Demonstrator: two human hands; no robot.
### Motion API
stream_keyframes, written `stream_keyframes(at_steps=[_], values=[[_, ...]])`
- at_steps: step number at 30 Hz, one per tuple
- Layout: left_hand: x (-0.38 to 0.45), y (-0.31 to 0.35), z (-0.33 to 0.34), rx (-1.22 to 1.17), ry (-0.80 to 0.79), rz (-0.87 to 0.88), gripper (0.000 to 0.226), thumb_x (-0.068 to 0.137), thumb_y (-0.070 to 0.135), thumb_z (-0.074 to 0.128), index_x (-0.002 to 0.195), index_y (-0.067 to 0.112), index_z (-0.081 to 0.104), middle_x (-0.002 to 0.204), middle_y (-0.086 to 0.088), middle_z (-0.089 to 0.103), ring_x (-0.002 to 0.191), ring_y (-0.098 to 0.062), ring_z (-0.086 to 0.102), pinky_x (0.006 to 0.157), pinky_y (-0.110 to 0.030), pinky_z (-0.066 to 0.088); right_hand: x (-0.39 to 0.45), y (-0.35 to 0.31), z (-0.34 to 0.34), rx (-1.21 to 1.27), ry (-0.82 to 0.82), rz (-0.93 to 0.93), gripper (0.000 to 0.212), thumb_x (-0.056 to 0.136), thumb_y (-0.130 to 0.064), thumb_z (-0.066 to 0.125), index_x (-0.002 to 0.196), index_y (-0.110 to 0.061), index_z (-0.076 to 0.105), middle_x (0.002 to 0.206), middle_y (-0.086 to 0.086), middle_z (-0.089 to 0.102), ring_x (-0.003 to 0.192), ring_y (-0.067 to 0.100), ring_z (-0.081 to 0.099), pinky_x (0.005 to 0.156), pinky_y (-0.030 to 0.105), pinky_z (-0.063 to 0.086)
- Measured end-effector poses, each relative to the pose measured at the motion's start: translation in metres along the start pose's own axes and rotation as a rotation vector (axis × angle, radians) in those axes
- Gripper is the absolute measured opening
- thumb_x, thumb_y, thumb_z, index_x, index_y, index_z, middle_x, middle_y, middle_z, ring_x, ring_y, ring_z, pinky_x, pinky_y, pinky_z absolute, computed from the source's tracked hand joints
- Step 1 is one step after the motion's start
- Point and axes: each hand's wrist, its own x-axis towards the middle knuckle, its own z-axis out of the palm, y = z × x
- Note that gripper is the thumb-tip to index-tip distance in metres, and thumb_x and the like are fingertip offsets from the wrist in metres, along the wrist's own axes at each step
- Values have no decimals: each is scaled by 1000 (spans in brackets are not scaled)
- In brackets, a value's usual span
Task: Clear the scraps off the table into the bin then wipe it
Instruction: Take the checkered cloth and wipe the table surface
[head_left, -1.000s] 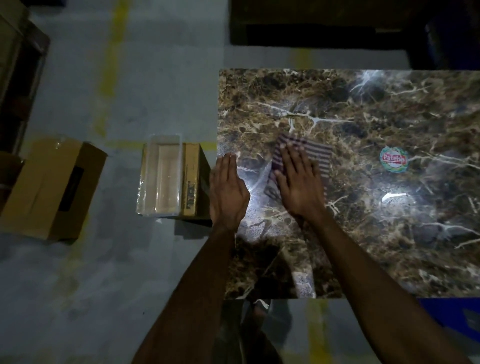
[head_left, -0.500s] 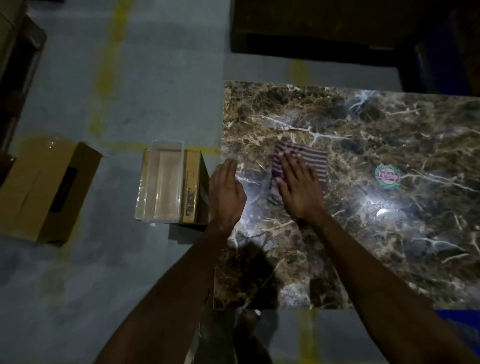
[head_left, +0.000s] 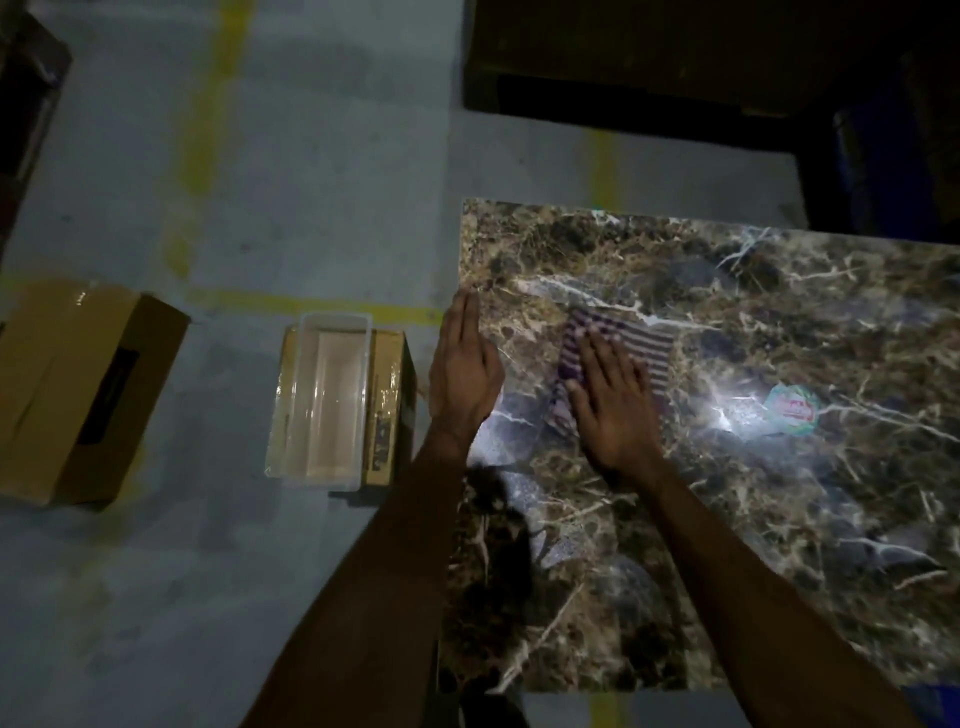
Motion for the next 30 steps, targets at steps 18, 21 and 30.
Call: stream_keyframes(at_steps=[18, 21, 30], values=[[-3, -15, 17, 117, 183, 86, 51, 107, 12, 50, 155, -2, 38, 162, -15, 39, 149, -23, 41, 114, -38, 44, 109, -27, -11, 15, -19, -23, 63, 110, -50, 17, 167, -27, 6, 175, -3, 5, 162, 19, 0, 130, 47, 3], [1, -12, 13, 30, 129, 38, 50, 110, 18, 36, 157, 1, 36, 164, -11, 36, 152, -21, 35, 125, -29, 27, 129, -55, -4, -4, -17, -86, 63, 110, -48, 22, 167, -25, 10, 175, 0, 8, 161, 23, 4, 129, 48, 3], [4, 2, 5, 36, 78, -120, 57, 107, 23, 33, 162, 10, 27, 168, -6, 31, 152, -22, 34, 116, -5, -5, 101, -14, -7, -34, -61, -305, 63, 109, -50, 23, 167, -29, 11, 174, -6, 9, 161, 18, 4, 129, 47, 6]])
